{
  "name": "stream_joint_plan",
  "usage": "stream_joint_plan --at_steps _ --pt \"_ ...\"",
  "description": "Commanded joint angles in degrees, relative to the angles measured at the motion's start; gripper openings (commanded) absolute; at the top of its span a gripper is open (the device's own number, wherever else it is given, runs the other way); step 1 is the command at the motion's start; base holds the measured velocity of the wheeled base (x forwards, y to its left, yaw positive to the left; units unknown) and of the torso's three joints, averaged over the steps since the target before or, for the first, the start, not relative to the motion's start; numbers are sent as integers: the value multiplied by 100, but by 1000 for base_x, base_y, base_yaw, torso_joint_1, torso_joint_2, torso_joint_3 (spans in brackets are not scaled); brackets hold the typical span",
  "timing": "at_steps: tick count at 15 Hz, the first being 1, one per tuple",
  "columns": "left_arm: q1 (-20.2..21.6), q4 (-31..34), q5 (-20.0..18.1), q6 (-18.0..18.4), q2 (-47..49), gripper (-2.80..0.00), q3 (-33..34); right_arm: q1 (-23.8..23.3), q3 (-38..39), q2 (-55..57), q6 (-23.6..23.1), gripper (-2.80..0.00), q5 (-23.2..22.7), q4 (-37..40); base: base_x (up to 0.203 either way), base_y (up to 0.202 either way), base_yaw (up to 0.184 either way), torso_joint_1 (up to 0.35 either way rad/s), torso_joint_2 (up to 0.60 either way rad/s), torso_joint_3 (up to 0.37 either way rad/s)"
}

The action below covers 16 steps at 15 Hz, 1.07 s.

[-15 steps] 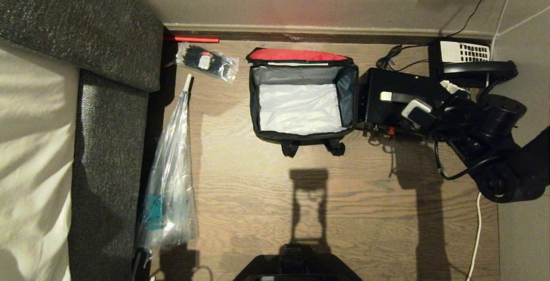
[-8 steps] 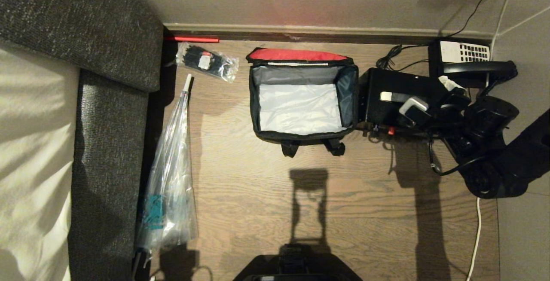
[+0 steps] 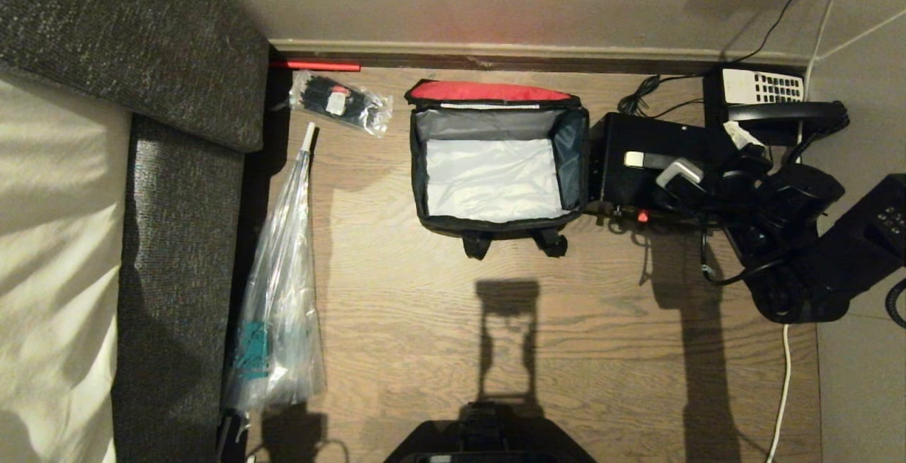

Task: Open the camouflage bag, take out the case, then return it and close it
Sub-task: Grip the handle again

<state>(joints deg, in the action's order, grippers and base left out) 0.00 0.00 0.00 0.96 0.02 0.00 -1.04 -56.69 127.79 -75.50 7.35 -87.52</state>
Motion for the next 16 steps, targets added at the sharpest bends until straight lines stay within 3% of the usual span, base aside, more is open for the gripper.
stream_joint_plan --at_steps 1,16 --pt "0 0 0 0 -2 -280 0 -10 -78 195 -27 0 10 -15 0 0 0 0 0 0" --pt "0 0 0 0 -2 -280 0 -46 -128 770 -9 0 9 -15 0 0 0 0 0 0"
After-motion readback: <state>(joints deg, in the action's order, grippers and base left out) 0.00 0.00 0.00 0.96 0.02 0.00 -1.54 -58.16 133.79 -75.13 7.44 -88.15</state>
